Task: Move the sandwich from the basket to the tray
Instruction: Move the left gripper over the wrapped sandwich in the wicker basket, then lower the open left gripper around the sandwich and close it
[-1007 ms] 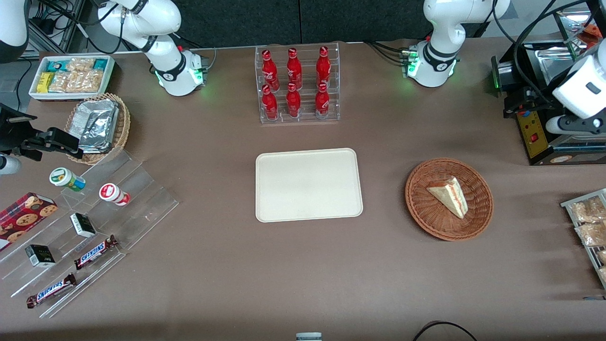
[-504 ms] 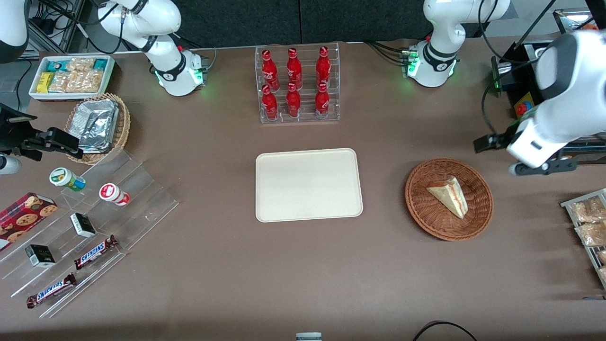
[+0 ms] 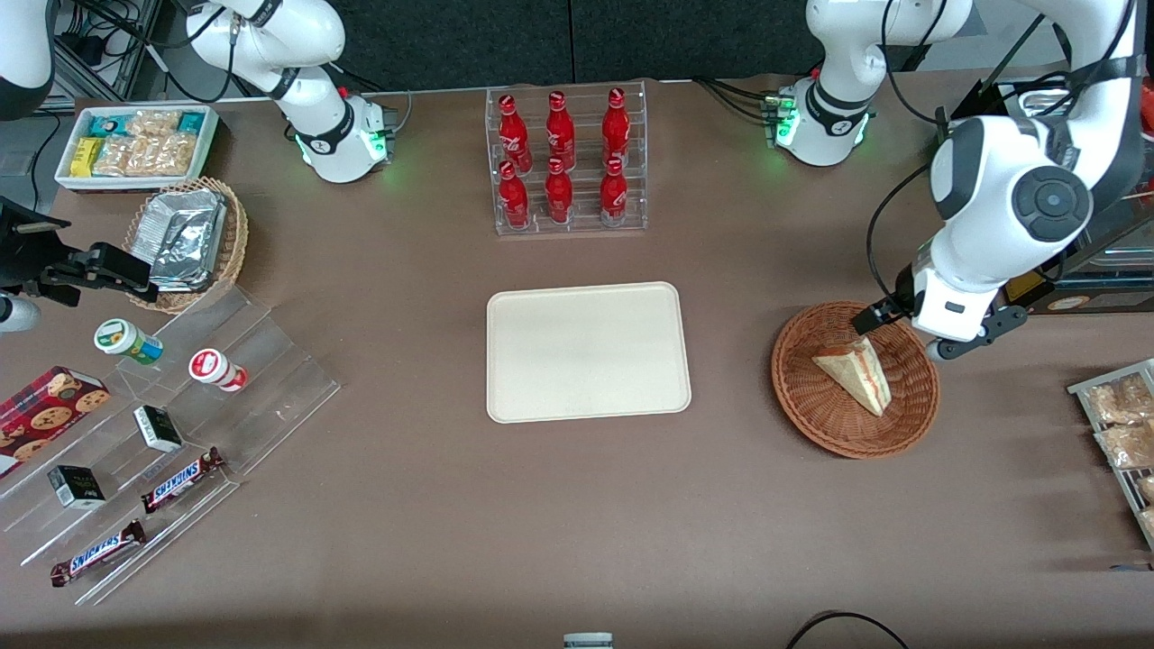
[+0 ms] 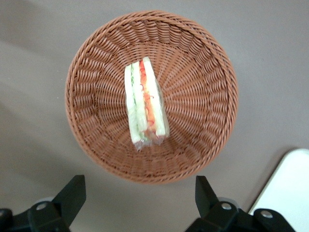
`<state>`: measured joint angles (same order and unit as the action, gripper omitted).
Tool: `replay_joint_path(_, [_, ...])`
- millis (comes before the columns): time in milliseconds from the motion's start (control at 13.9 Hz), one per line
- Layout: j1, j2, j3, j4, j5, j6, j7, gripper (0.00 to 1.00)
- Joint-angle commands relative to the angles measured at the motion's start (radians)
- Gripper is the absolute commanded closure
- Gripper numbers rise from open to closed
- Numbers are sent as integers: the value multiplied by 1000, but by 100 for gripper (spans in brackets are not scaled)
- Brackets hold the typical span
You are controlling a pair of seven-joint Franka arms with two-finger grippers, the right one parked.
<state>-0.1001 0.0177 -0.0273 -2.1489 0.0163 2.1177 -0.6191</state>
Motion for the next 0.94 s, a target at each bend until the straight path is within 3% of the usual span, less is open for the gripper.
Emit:
replay_joint_path(0, [0,-4,18,-65,13,87,-80,0])
replay_joint_path(863, [-10,145,40,-94,13,284,-96,0])
